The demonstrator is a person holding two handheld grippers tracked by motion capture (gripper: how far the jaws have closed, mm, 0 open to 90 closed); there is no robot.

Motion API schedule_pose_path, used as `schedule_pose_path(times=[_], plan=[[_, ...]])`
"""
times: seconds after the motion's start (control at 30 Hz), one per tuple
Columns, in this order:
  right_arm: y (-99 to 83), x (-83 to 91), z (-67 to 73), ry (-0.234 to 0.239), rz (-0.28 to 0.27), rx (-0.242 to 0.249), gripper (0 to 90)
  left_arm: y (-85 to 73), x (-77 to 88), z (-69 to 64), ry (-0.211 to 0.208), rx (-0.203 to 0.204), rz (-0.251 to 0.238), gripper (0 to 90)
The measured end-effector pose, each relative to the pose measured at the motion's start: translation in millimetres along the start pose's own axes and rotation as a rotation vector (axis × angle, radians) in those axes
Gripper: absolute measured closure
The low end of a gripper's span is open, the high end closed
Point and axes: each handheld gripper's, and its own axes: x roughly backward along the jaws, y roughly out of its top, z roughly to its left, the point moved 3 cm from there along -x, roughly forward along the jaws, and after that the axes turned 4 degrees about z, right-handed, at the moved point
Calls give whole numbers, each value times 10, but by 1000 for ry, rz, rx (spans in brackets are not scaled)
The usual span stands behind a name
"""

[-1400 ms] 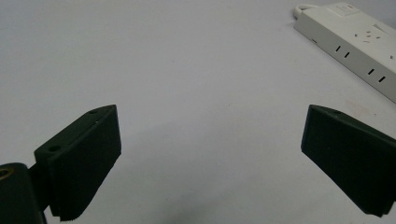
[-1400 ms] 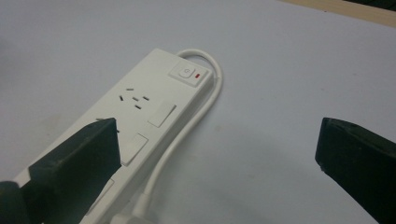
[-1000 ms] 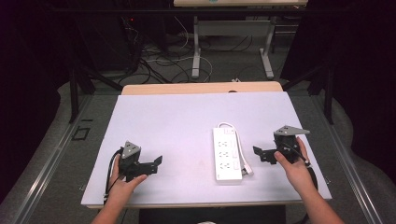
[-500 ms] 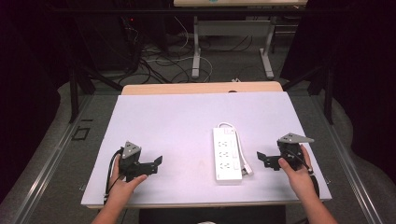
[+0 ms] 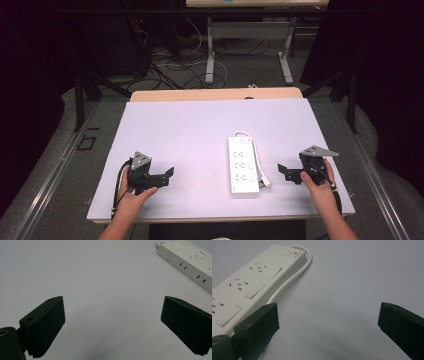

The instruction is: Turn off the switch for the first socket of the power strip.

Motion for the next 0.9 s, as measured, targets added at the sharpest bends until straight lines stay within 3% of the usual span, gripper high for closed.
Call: schedule_pose_path(times=[0.3,0.9], plan=[[-47,-14,4,-1,8,-20,33,2,5,8,3,-6,-4,55],[-76,-3,58,2,15,-15,36,12,-5,19,-3,9,-9,55]])
